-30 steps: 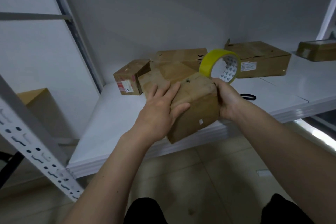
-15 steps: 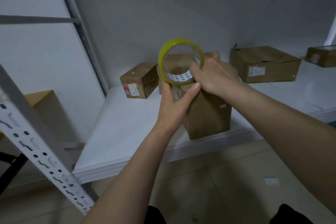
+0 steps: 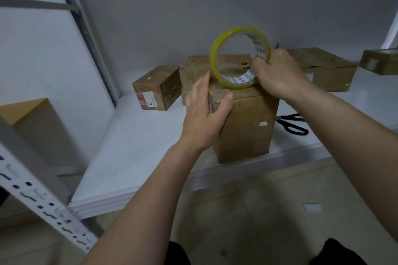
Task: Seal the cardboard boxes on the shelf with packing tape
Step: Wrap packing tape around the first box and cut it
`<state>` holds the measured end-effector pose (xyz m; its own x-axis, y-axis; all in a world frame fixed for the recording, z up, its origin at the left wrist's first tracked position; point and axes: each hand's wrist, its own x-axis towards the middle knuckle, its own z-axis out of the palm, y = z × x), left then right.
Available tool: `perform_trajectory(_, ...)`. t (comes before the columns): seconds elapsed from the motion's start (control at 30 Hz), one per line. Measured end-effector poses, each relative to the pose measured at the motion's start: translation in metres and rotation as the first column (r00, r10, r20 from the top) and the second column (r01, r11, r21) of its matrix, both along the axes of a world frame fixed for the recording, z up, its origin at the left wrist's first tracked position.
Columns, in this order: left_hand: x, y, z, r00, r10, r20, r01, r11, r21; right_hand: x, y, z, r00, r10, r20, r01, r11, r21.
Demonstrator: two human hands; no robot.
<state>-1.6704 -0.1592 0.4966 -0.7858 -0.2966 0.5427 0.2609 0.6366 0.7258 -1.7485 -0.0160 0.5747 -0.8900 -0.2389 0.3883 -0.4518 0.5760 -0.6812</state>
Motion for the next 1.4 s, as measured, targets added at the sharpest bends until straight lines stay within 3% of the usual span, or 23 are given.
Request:
perform_trajectory(0.1, 0.003, 0.000, -0.003, 1.000, -0.012, 0.020, 0.012, 1.000, 0.006, -0.008, 0.008, 0.000, 0.992, 0.001, 0.126, 0.028, 0.973, -0.228)
perform_trajectory(0.17, 0.004, -0.002, -0.003, 0.999, -0.025, 0.027, 0.026, 1.000, -0.003, -0.011, 0.012, 0.001, 0.987, 0.009, 0.160, 0.038, 0.958, -0.286)
perform_trajectory(0.37, 0.008, -0.004, 0.004, 0.998, -0.036, 0.059, 0.036, 0.999, 0.009, -0.004, 0.008, -0.004, 0.985, -0.002, 0.174, 0.045, 0.968, -0.245)
perform_trajectory(0.43, 0.011, -0.006, 0.016, 0.989, -0.048, 0.143, 0.047, 0.999, 0.015, 0.000, 0.006, -0.010, 0.977, 0.051, 0.206, 0.001, 0.969, -0.247)
perform_trajectory(0.5, 0.010, -0.005, 0.035, 0.966, 0.030, 0.257, -0.003, 0.994, -0.107, 0.003, 0.003, -0.014, 0.970, 0.094, 0.224, -0.028, 0.960, -0.279)
perform_trajectory(0.6, 0.000, 0.003, 0.054, 0.951, 0.102, 0.292, 0.005, 0.940, -0.342, 0.001, -0.001, -0.010, 0.982, 0.082, 0.172, -0.037, 0.967, -0.252)
perform_trajectory(0.83, -0.009, 0.003, 0.053, 0.950, 0.042, 0.311, 0.067, 0.941, -0.331, -0.013, 0.008, 0.001, 0.996, 0.073, 0.058, -0.066, 0.990, -0.121)
perform_trajectory(1.0, -0.006, 0.004, 0.053, 0.908, 0.131, 0.398, 0.017, 0.937, -0.349, -0.022, 0.019, 0.001, 0.958, 0.153, 0.241, -0.060, 0.933, -0.355)
perform_trajectory(1.23, -0.007, 0.017, 0.059, 0.886, 0.199, 0.420, 0.004, 0.901, -0.435, -0.027, 0.036, -0.011, 0.901, 0.308, 0.306, -0.081, 0.812, -0.579)
perform_trajectory(1.4, -0.007, 0.018, 0.059, 0.882, 0.201, 0.425, 0.006, 0.899, -0.438, -0.033, 0.041, -0.011, 0.836, 0.415, 0.359, -0.101, 0.760, -0.642)
